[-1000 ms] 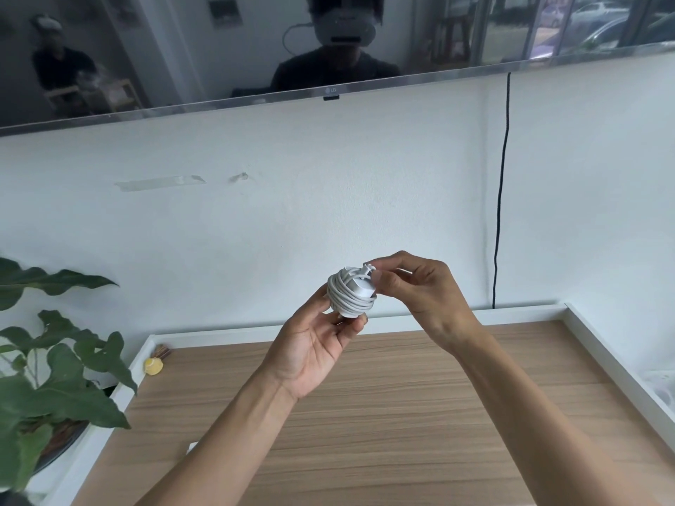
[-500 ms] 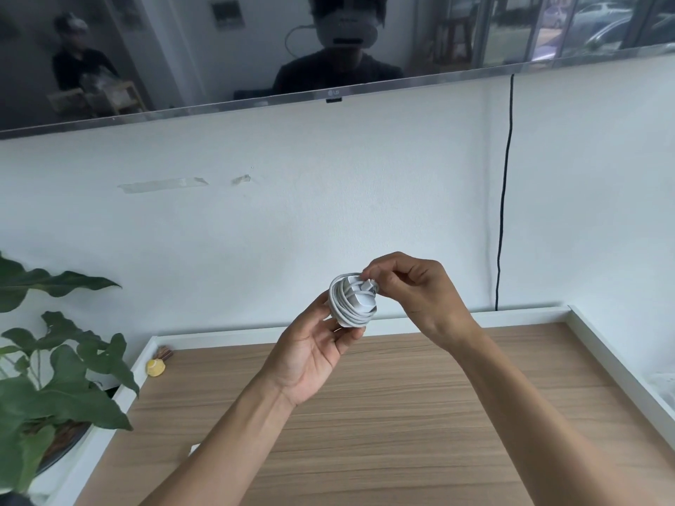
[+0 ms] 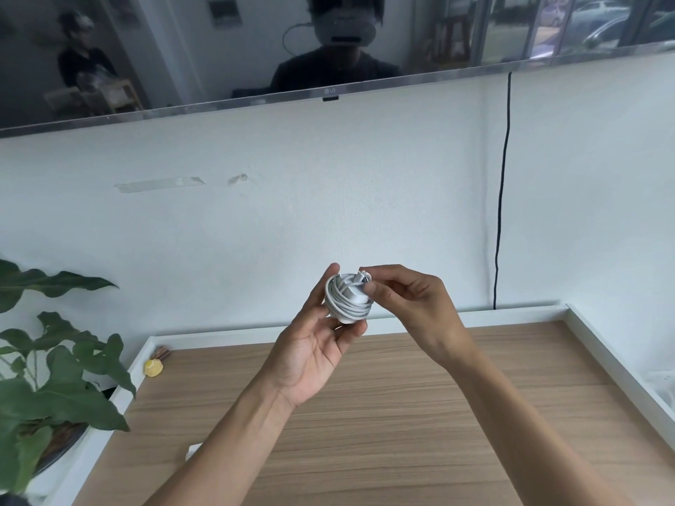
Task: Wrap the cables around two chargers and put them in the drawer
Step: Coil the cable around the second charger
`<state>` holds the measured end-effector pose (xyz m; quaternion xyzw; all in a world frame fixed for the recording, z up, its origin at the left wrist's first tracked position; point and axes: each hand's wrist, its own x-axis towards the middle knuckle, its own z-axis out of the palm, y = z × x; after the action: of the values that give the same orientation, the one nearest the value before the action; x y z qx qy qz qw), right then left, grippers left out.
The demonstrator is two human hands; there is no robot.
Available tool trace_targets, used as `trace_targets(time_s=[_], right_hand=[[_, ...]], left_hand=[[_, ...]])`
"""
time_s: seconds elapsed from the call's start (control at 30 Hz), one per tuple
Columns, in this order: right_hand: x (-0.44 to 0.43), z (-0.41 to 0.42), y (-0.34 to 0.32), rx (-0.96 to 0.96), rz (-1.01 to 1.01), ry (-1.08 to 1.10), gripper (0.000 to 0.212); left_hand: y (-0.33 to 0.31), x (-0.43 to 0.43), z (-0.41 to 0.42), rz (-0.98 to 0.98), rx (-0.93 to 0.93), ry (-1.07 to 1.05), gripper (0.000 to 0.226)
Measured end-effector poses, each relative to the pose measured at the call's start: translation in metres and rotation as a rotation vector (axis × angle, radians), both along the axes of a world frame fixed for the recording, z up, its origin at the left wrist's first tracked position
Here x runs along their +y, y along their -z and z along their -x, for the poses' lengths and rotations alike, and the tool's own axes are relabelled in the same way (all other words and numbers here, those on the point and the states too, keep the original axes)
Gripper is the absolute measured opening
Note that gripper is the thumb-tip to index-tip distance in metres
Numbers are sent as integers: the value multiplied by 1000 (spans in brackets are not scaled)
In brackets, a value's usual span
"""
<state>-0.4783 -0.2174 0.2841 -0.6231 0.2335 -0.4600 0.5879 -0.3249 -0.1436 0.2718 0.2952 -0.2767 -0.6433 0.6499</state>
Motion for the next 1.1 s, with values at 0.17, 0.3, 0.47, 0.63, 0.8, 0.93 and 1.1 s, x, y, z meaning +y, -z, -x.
trace_targets(time_s=[0.17,0.3,0.47,0.63,0.8,0.93,1.1], right_hand=[[-2,2,5,-4,-27,-26,11],[-4,3,8,-38,-106,-66,15],[-5,6,7,22,-100,-95,23],[-9,5,7,81,-126,-91,22],[-12,5,14,38,-228,-125,28],[-9,3,21,77,-186,-39,18],[-12,6,25,-12,-234,-47,12]], left_hand=[[3,-1,3,-2,9,-10,36],[2,1,10,-7,-17,-13,35],[4,-1,10,-16,-20,-28,35],[6,-1,6,-6,-75,-3,37],[10,1,6,-29,-94,20,45],[11,-2,9,-67,-92,-35,37],[10,-2,12,-95,-71,-36,36]])
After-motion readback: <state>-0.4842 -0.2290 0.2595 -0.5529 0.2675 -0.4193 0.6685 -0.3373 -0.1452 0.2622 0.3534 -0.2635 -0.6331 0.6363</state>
